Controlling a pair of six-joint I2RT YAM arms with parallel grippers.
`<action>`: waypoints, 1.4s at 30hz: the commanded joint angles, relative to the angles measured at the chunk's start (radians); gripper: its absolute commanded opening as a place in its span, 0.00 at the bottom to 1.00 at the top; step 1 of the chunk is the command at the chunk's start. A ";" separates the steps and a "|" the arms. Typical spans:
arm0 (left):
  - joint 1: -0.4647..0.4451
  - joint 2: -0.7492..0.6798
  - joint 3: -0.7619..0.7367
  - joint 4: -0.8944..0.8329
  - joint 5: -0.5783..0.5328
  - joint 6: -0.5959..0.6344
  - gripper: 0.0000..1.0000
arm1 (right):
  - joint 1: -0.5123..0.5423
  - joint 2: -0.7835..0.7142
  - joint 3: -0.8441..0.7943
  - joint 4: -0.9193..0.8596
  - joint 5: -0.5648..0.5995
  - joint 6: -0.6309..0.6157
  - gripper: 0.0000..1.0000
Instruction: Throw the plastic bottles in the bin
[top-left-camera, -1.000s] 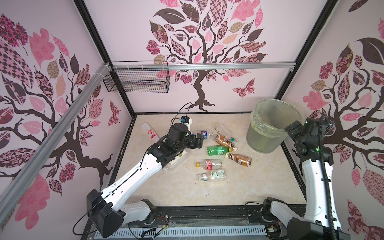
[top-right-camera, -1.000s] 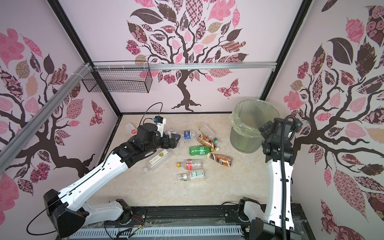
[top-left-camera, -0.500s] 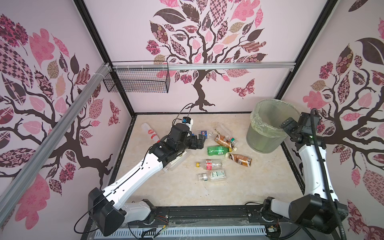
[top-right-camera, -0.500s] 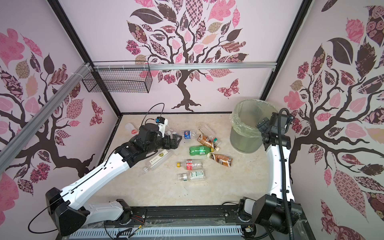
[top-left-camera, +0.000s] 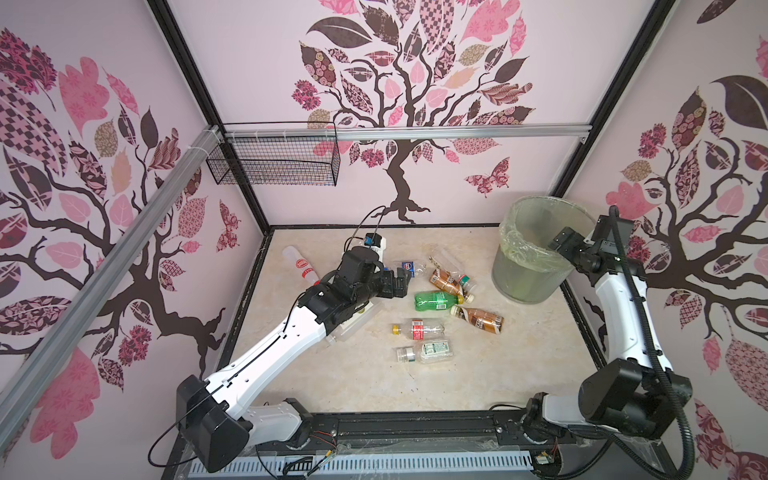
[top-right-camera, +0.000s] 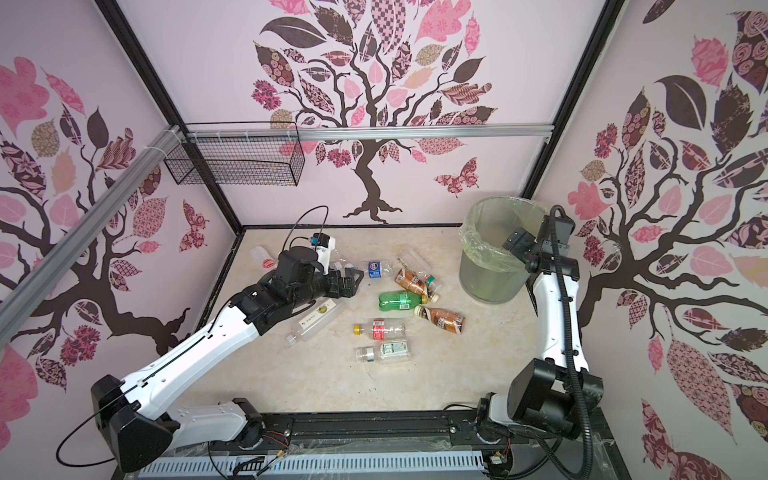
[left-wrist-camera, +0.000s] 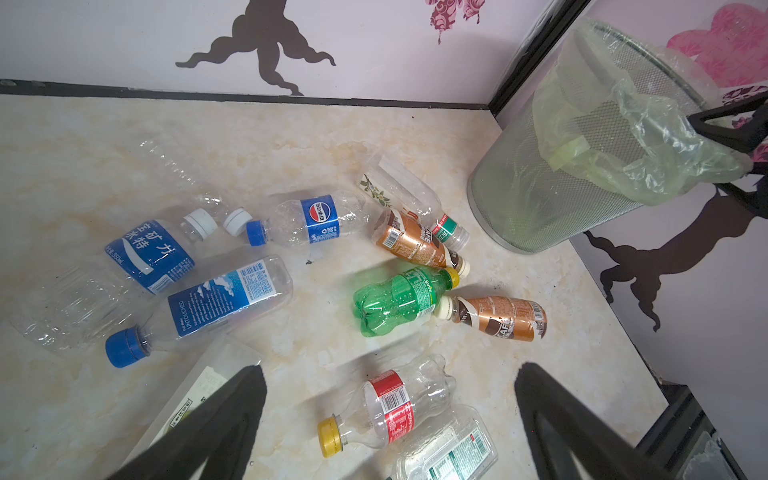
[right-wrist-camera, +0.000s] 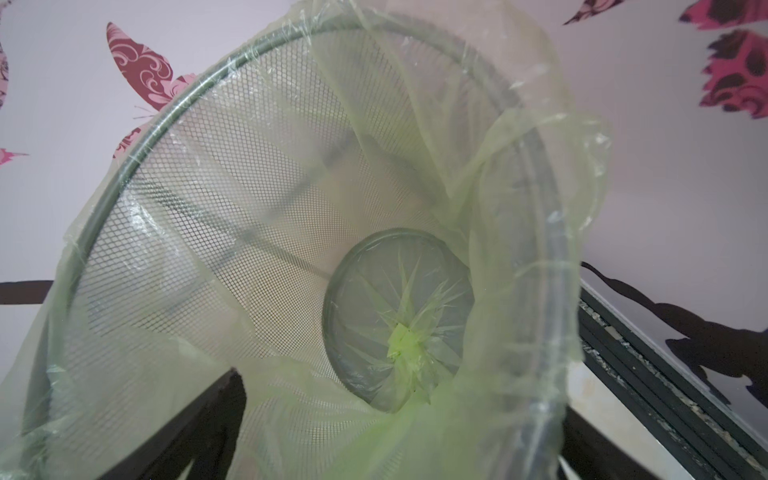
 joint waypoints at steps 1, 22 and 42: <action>-0.003 -0.001 -0.018 0.012 -0.019 0.016 0.98 | 0.076 0.061 0.069 -0.046 -0.013 -0.071 0.99; -0.003 0.022 -0.030 0.000 -0.085 0.025 0.98 | 0.228 0.116 0.105 -0.081 -0.003 -0.093 1.00; 0.000 0.070 0.056 -0.165 -0.182 -0.008 0.98 | 0.238 -0.050 0.297 -0.213 0.071 -0.102 0.99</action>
